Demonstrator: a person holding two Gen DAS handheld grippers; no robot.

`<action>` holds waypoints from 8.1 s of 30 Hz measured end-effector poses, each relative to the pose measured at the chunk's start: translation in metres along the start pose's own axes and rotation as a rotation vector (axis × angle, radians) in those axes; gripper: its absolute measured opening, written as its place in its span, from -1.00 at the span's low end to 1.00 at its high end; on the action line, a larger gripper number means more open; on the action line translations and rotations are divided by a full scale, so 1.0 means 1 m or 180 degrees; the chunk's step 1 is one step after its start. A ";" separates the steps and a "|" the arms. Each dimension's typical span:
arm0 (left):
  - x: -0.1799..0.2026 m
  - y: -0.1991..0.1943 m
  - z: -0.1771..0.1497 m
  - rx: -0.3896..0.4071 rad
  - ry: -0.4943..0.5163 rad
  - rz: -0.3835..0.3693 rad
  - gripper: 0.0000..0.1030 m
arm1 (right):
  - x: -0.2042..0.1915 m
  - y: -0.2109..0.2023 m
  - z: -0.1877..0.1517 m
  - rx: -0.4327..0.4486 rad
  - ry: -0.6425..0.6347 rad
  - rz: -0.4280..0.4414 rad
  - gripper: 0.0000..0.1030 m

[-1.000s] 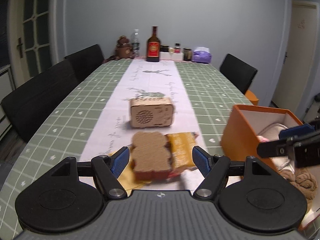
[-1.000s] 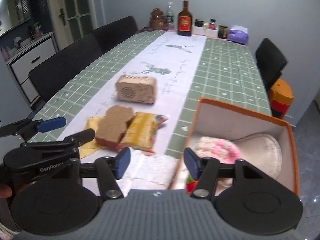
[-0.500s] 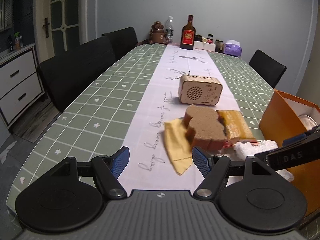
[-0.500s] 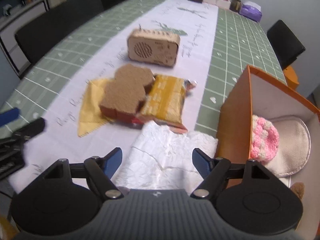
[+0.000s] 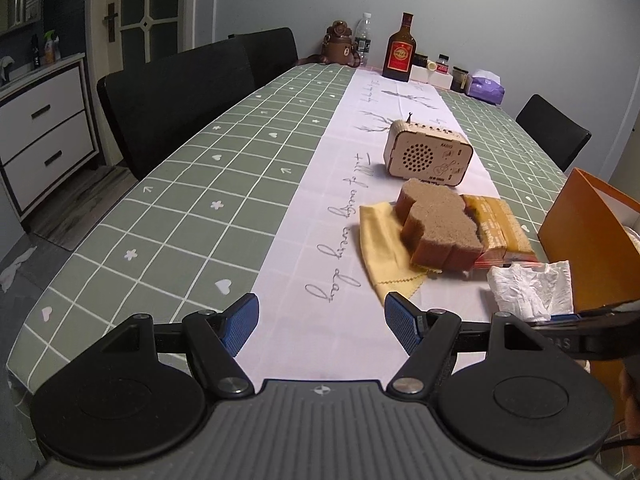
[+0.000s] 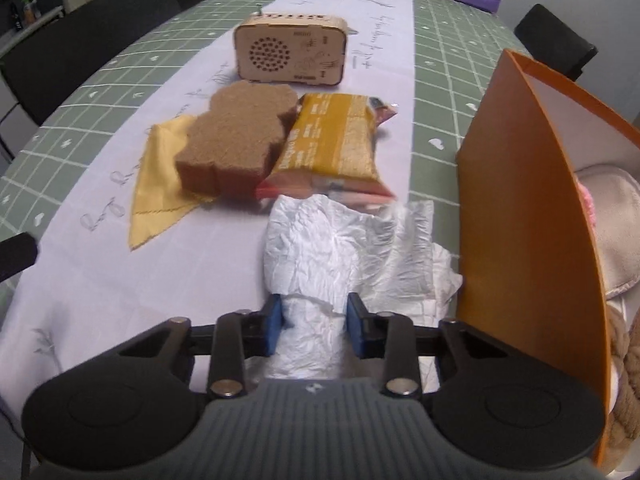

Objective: Organize soft objects
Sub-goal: 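Move the right tool back to the white crumpled tissue on the runner, then close the right tool on the white tissue and lift it, then grasp the brown bread-shaped sponge with the left tool while the right tool holds the tissue, then lift the sponge with the left tool while the right tool holds the tissue above the box, then lower the white tissue into the orange box and open the right tool, then carry the brown sponge into the box and open the left tool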

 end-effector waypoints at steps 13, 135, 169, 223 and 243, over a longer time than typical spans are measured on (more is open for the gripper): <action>0.003 0.000 -0.002 -0.0025 0.0032 0.0029 0.64 | 0.001 -0.034 -0.019 0.0022 0.0137 0.0411 0.65; 0.087 -0.017 0.042 0.0658 0.0340 -0.0668 0.64 | 0.038 -0.123 -0.040 0.1509 0.0670 0.0924 -0.59; 0.247 -0.010 0.065 0.0723 0.0598 -0.1142 0.64 | 0.242 -0.146 0.013 0.1464 0.0791 0.0010 -0.57; 0.270 -0.011 0.067 0.0613 0.0885 -0.1215 0.64 | 0.240 -0.066 0.045 0.0519 0.0056 -0.0508 0.20; 0.358 0.055 0.055 -0.0191 0.1060 -0.1615 0.63 | 0.299 -0.098 0.016 0.0502 0.0103 -0.0620 0.24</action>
Point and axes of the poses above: each gripper's, at about its wrist camera, not at the fingertips, and y roughly the way its jaws point, x to its right, z to its top, the point moved 4 cm from there along y, roughly the way its jaws point, and after that the axes turned 2 degrees about y, right-handed, at the moved point
